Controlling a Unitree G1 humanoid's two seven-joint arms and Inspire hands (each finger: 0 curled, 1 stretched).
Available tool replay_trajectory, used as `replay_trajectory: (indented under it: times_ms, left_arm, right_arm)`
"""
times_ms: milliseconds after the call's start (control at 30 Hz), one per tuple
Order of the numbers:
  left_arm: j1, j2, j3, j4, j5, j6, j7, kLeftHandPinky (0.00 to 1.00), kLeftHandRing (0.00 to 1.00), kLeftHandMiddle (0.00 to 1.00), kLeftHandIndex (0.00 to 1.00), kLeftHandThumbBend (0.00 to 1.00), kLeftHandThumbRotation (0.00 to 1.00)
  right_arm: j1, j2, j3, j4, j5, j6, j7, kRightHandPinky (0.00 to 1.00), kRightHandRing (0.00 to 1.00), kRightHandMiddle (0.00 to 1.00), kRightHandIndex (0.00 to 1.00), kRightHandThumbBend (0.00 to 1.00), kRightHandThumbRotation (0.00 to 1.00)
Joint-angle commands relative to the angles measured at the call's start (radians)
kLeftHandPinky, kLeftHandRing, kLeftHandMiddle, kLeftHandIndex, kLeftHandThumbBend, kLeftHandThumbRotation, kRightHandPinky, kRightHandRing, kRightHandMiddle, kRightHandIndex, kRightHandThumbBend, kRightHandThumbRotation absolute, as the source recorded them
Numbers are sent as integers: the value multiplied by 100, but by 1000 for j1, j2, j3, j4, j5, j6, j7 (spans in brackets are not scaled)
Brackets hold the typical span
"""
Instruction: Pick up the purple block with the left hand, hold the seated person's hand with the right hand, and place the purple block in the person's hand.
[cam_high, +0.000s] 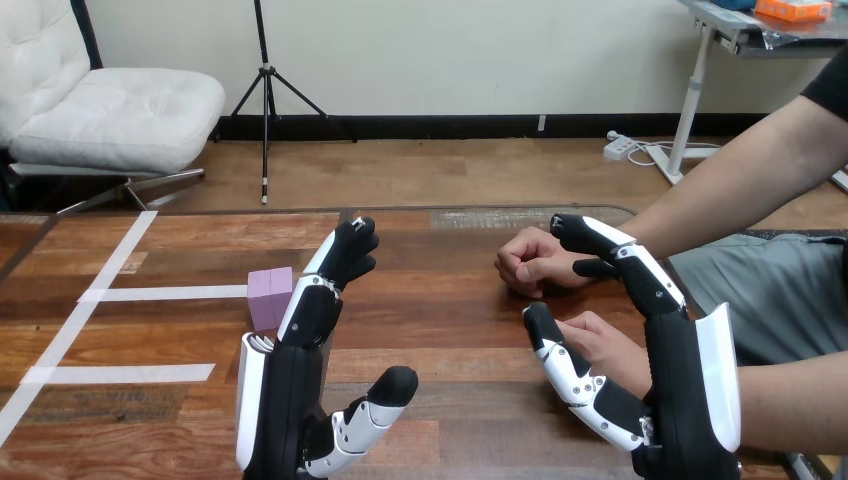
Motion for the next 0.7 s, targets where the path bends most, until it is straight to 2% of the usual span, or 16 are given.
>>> replay_trajectory:
  times_ms: [0, 667]
  left_arm:
    - [-36, -30, -2, -16, -5, 2, 7, 81, 85, 88, 87, 74, 71]
    - [-43, -27, -4, -13, -8, 2, 7, 82, 85, 88, 87, 73, 70]
  right_arm:
    - [-38, 4, -13, -13, 18, -14, 5, 68, 75, 77, 76, 41, 32]
    - [-45, 4, -16, -11, 36, -21, 22, 68, 75, 77, 76, 42, 30]
